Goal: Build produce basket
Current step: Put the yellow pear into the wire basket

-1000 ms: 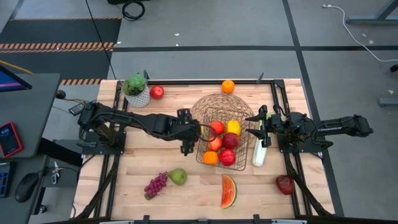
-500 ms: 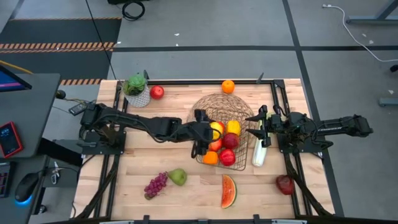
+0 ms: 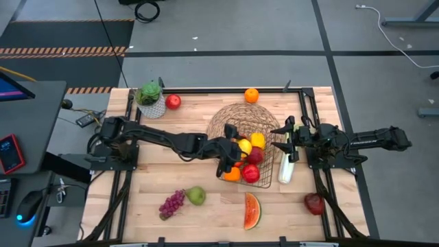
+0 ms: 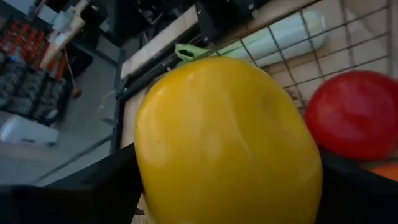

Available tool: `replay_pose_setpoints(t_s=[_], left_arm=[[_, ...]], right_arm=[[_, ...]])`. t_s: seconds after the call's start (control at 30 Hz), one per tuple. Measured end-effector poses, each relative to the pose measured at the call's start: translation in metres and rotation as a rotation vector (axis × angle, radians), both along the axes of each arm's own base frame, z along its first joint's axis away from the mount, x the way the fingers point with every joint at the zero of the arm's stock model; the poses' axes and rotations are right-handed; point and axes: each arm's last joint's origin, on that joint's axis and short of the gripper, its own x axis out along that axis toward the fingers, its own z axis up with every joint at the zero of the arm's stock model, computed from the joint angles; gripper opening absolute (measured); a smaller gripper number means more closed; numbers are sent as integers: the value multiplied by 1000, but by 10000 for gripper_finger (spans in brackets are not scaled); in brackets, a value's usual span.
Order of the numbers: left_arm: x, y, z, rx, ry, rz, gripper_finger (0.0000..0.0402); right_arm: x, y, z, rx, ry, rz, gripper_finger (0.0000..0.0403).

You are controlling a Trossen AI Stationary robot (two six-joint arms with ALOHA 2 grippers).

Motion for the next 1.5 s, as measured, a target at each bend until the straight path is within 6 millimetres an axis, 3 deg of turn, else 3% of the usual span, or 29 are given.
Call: replay_pose_setpoints(t_s=[0.17,0.33,1.03,1.27,1.5], left_arm=[[-1,1,-4,99,63,-52,352],[-2,0,-5,405,186,-232,352],[-2,0,-8,1309,511,-776,353],[-2,0,-7,1438,551,-852,353],[-2,-2,-7,1452,545,-863,353]], right_arm=[[0,0,0,0,0,1,231],[0,0,0,0,-1,1,231],[0,0,0,0,0,1,231],[0,0,0,0,-1,0,231],[0,0,0,0,-1,0,231]])
